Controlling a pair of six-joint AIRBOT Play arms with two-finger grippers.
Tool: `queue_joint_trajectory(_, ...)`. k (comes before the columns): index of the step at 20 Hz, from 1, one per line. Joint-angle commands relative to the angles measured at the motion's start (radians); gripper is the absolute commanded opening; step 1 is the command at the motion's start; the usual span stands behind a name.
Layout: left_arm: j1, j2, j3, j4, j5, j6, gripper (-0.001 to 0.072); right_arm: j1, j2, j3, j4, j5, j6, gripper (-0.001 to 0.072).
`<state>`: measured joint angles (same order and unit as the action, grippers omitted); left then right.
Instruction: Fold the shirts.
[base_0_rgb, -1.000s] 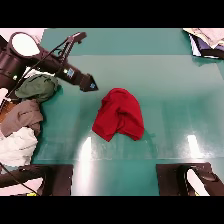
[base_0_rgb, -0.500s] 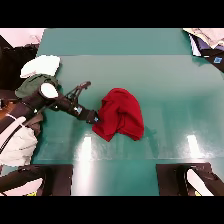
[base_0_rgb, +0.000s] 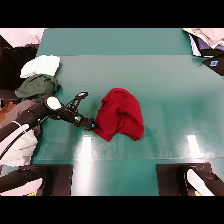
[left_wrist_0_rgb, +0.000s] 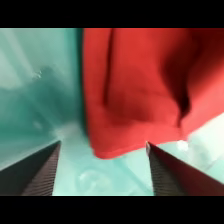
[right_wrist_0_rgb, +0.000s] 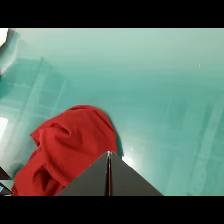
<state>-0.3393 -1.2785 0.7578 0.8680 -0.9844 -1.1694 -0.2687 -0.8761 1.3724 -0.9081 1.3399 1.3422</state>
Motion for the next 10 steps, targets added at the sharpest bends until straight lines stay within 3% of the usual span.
queue_joint_trajectory(1, -0.001, -0.027, -0.035, -0.066, 0.03, 0.063, 0.0617, 0.001, 0.0, 0.001, 0.0, 0.004, 0.0, 0.0017)
queue_joint_trajectory(3, -0.004, -0.041, -0.035, -0.148, 0.032, 0.108, 0.0615, 0.001, 0.0, 0.001, 0.001, 0.006, 0.0, 0.0017)
queue_joint_trajectory(4, -0.004, -0.04, -0.035, -0.157, 0.033, 0.107, 0.0497, 0.001, 0.0, 0.001, 0.001, 0.011, 0.0, 0.0017)
queue_joint_trajectory(5, -0.004, -0.04, -0.035, -0.161, 0.027, 0.107, 0.0266, 0.001, 0.0, 0.001, 0.001, 0.017, 0.0, 0.0017)
queue_joint_trajectory(6, -0.004, -0.04, -0.035, -0.161, 0.018, 0.107, 0.0116, 0.001, 0.0, 0.001, 0.001, 0.022, 0.0, 0.0017)
queue_joint_trajectory(7, -0.003, -0.04, -0.035, -0.161, 0.003, 0.106, 0.0024, 0.002, 0.0, -0.002, 0.002, 0.024, 0.0, 0.0017)
queue_joint_trajectory(10, -0.002, -0.019, -0.017, -0.109, -0.04, 0.093, 0.0024, 0.082, 0.0, -0.076, 0.002, 0.013, 0.001, 0.0017)
